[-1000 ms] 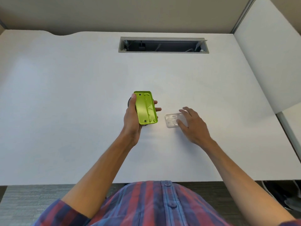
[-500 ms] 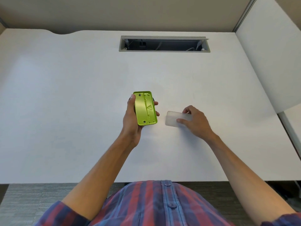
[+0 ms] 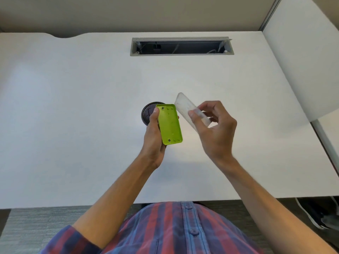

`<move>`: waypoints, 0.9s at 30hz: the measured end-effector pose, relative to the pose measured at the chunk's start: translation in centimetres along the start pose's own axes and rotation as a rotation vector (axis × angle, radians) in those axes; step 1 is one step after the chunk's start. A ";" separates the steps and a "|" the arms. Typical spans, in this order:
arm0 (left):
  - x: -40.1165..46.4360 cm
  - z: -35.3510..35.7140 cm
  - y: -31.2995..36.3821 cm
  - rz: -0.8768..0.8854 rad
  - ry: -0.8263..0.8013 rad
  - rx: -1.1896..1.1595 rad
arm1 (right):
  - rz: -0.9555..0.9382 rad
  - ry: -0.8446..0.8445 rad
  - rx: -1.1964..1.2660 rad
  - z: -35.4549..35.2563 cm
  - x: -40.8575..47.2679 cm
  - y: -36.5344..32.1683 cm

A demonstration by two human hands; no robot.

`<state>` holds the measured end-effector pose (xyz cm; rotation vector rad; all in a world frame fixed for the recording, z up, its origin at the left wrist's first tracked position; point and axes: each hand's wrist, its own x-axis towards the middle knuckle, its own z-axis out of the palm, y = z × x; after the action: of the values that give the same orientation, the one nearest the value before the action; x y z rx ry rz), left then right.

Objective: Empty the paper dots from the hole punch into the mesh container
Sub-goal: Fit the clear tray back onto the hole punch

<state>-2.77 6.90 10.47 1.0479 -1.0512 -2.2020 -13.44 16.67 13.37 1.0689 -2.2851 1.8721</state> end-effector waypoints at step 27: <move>-2.0 0.0 -0.3 -0.081 -0.286 -0.062 | -0.350 -0.247 -0.155 0.1 -4.7 -1.0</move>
<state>-1.60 8.44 11.06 0.7767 -1.0668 -2.4873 -9.31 18.82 12.29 1.6250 -2.1305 1.4794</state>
